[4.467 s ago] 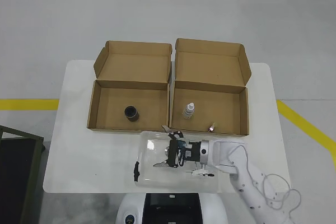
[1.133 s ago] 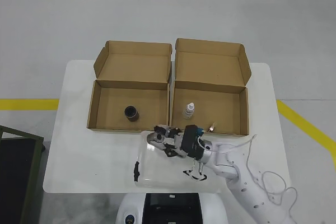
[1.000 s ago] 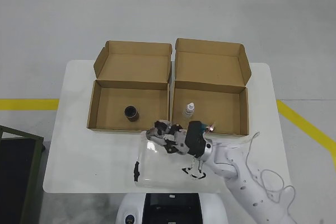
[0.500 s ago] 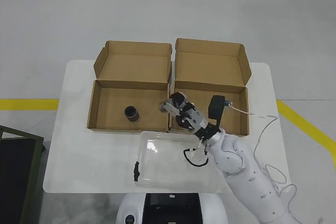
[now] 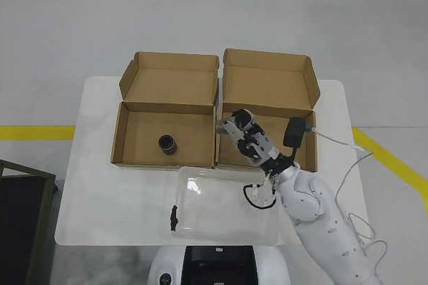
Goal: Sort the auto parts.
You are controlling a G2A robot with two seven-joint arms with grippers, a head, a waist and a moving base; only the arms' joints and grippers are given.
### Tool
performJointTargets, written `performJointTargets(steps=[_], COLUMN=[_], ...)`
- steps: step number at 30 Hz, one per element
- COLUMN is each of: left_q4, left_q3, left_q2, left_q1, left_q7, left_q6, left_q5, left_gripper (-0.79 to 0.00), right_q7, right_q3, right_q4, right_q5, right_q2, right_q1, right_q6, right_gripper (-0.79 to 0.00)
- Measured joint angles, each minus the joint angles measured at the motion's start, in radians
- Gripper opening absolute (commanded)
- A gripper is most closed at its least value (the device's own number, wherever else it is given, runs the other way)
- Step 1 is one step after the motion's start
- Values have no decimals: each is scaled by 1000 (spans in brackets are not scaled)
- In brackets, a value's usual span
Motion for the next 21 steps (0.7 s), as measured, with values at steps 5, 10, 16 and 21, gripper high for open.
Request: performJointTargets(steps=[5, 10, 16, 21], left_q4=[0, 0, 0, 0], left_q3=[0, 0, 0, 0], left_q2=[0, 0, 0, 0], left_q1=[0, 0, 0, 0], left_q7=[0, 0, 0, 0], left_q6=[0, 0, 0, 0], left_q5=[0, 0, 0, 0], left_gripper=[0, 0, 0, 0], right_q7=[49, 127, 204, 234], right_q3=[-23, -61, -132, -184], right_q4=[31, 66, 142, 215], right_q5=[-42, -115, -208, -261], right_q2=[-3, -8, -22, -37], right_q1=[27, 74, 157, 226], right_q6=[10, 20, 42, 76], right_gripper=[-785, -785, -785, -785])
